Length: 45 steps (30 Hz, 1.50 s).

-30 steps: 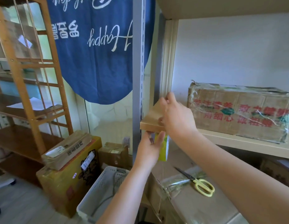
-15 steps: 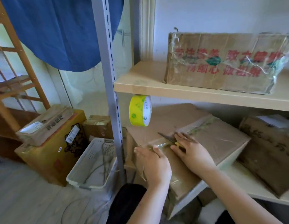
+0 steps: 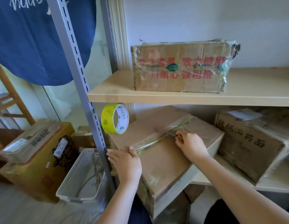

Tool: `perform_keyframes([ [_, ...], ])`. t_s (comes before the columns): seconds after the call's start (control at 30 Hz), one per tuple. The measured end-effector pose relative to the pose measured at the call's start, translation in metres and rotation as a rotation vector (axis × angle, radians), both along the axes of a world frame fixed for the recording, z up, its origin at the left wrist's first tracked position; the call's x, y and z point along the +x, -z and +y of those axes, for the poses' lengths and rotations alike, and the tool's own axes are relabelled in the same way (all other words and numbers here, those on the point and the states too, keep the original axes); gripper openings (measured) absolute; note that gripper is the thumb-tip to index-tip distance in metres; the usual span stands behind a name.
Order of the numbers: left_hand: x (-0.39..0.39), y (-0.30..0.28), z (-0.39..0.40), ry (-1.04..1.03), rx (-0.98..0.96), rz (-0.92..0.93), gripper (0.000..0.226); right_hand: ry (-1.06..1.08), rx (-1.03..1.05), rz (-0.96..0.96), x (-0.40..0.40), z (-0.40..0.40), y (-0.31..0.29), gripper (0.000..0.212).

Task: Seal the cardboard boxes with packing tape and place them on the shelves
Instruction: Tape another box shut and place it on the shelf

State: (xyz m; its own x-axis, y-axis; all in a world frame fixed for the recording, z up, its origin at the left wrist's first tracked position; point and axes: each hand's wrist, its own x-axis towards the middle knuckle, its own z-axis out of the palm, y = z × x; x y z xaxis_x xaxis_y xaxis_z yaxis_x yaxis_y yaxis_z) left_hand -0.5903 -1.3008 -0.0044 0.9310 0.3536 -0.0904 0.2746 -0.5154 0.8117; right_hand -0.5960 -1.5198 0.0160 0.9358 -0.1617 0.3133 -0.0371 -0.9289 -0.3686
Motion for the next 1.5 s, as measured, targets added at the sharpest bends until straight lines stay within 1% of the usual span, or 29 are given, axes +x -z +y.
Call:
perform_keyframes([
  [0.07, -0.003, 0.0, -0.004, -0.006, 0.148, -0.106, 0.082, -0.13, -0.119, 0.009, 0.012, -0.01, 0.001, 0.021],
  [0.1, -0.001, 0.002, -0.007, -0.003, 0.184, -0.121, 0.082, -0.204, -0.182, 0.019, 0.019, -0.012, 0.003, 0.023],
  [0.17, 0.002, 0.005, -0.011, 0.013, 0.168, -0.11, 0.081, -0.307, -0.224, 0.076, 0.027, -0.015, 0.003, 0.03],
  [0.2, 0.004, 0.007, -0.011, 0.025, 0.165, -0.108, 0.08, -0.319, -0.2, 0.105, 0.03, -0.019, 0.002, 0.032],
  [0.27, 0.007, 0.011, -0.01, 0.053, 0.142, -0.114, 0.08, -0.257, -0.129, 0.193, 0.033, -0.032, -0.004, 0.037],
  [0.33, 0.009, 0.012, -0.009, 0.06, 0.11, -0.129, 0.08, -0.177, -0.124, 0.264, 0.041, -0.05, -0.011, 0.044],
  [0.4, 0.011, 0.013, -0.009, 0.053, 0.091, -0.137, 0.08, -0.081, -0.139, 0.295, 0.052, -0.067, -0.013, 0.049],
  [0.47, 0.009, 0.01, -0.01, 0.052, 0.059, -0.126, 0.08, 0.045, -0.102, 0.285, 0.066, -0.08, -0.01, 0.05],
  [0.53, 0.006, 0.007, -0.01, 0.059, 0.018, -0.124, 0.08, 0.144, -0.055, 0.285, 0.075, -0.087, -0.007, 0.039],
  [0.6, 0.006, 0.005, -0.008, 0.071, -0.011, -0.114, 0.081, 0.157, -0.029, 0.276, 0.074, -0.089, -0.011, 0.031],
  [0.7, 0.004, 0.005, -0.006, 0.121, -0.046, -0.113, 0.078, 0.181, -0.042, 0.21, 0.059, -0.094, -0.011, 0.028],
  [0.8, 0.014, 0.003, -0.006, 0.227, -0.061, -0.075, 0.077, 0.32, -0.037, 0.168, 0.036, -0.106, -0.006, 0.037],
  [0.9, 0.049, 0.0, -0.008, 0.358, 0.021, 0.001, 0.079, 0.428, -0.043, 0.204, 0.021, -0.116, -0.009, 0.048],
  [0.93, 0.064, -0.004, -0.008, 0.379, 0.01, 0.031, 0.079, 0.428, -0.033, 0.227, 0.019, -0.12, -0.01, 0.049],
  [1.0, 0.081, -0.013, -0.007, 0.388, -0.072, 0.088, 0.079, 0.4, 0.058, 0.267, 0.012, -0.128, -0.013, 0.048],
  [1.07, 0.078, -0.016, -0.003, 0.344, -0.153, 0.116, 0.08, 0.4, 0.157, 0.289, 0.002, -0.136, -0.014, 0.042],
  [1.1, 0.068, -0.015, 0.001, 0.311, -0.22, 0.13, 0.081, 0.419, 0.185, 0.293, -0.006, -0.139, -0.013, 0.04],
  [1.17, 0.035, -0.006, 0.013, 0.296, -0.431, 0.171, 0.087, 0.493, 0.26, 0.296, -0.026, -0.142, -0.008, 0.04],
  [1.2, 0.017, 0.005, 0.017, 0.322, -0.538, 0.185, 0.094, 0.527, 0.34, 0.28, -0.037, -0.145, -0.004, 0.039],
  [1.23, -0.006, 0.011, 0.019, 0.377, -0.593, 0.187, 0.099, 0.55, 0.445, 0.252, -0.048, -0.147, -0.001, 0.039],
  [1.27, -0.03, 0.019, 0.022, 0.438, -0.604, 0.17, 0.091, 0.562, 0.583, 0.219, -0.059, -0.151, 0.004, 0.039],
  [1.3, -0.049, 0.027, 0.022, 0.488, -0.566, 0.137, 0.068, 0.562, 0.722, 0.175, -0.07, -0.153, 0.007, 0.041],
  [1.33, -0.059, 0.036, 0.021, 0.501, -0.466, 0.083, 0.049, 0.551, 0.837, 0.13, -0.079, -0.153, 0.01, 0.044],
  [1.37, -0.064, 0.041, 0.02, 0.479, -0.362, 0.002, 0.036, 0.52, 0.894, 0.099, -0.089, -0.152, 0.012, 0.046],
  [1.4, -0.063, 0.045, 0.019, 0.425, -0.271, -0.071, 0.03, 0.477, 0.892, 0.089, -0.097, -0.149, 0.015, 0.045],
  [1.43, -0.059, 0.047, 0.019, 0.381, -0.209, -0.128, 0.03, 0.419, 0.837, 0.104, -0.105, -0.143, 0.017, 0.042],
  [1.5, -0.047, 0.048, 0.019, 0.349, -0.123, -0.175, 0.035, 0.36, 0.62, 0.131, -0.113, -0.13, 0.021, 0.033],
])
